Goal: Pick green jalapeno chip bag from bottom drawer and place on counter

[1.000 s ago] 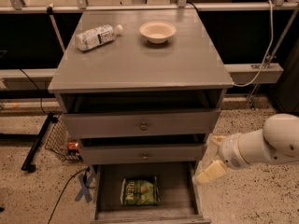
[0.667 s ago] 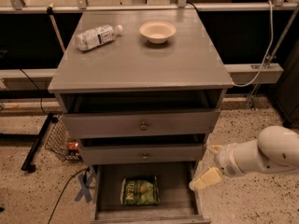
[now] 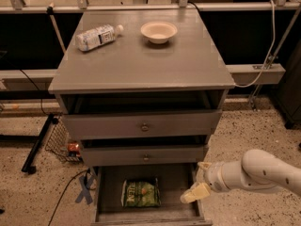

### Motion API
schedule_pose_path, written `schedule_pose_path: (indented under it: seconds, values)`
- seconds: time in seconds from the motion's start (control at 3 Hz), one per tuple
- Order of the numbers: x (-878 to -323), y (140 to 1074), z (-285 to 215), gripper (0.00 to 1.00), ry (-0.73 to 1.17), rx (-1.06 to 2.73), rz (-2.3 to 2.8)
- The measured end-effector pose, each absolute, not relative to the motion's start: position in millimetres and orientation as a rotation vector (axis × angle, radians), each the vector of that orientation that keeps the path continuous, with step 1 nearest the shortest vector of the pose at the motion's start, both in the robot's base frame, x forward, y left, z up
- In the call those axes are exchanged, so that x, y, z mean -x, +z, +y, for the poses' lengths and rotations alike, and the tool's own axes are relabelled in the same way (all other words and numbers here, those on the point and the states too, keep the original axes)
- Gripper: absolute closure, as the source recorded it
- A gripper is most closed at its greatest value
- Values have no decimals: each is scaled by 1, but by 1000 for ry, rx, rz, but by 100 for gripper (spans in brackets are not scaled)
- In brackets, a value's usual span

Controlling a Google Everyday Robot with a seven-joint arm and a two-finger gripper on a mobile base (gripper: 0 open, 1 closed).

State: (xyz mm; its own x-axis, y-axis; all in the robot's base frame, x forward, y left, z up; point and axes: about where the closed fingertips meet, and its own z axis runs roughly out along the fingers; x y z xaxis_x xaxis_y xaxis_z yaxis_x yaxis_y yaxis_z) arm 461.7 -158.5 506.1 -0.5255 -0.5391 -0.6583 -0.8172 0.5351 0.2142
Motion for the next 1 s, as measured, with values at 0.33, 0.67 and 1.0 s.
schedule_pose_path:
  seconds: [0.33, 0.67, 1.0]
  values:
    - [-462, 506, -158, 0, 699, 1097, 2249]
    - [-467, 488, -150, 0, 675, 1128, 2254]
    - [-478, 454, -139, 0, 675, 1157, 2266]
